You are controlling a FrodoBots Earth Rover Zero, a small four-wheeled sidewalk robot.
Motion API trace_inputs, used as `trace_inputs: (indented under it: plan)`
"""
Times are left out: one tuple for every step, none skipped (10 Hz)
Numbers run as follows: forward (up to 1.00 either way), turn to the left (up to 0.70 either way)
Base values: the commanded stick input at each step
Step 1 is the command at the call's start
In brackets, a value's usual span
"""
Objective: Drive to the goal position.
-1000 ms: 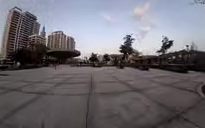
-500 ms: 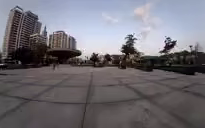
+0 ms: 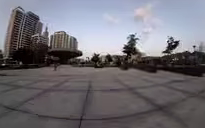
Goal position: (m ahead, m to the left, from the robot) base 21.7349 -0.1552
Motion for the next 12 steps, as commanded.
trace_inputs:
  plan:
    - [1.0,0.0]
    - [1.0,0.0]
    - [1.0,0.0]
    - [1.0,0.0]
    - [1.0,0.0]
    - [1.0,0.0]
    - [1.0,0.0]
    - [1.0,0.0]
    - [1.0,0.0]
    - [1.0,0.0]
    - [1.0,0.0]
    - [1.0,0.0]
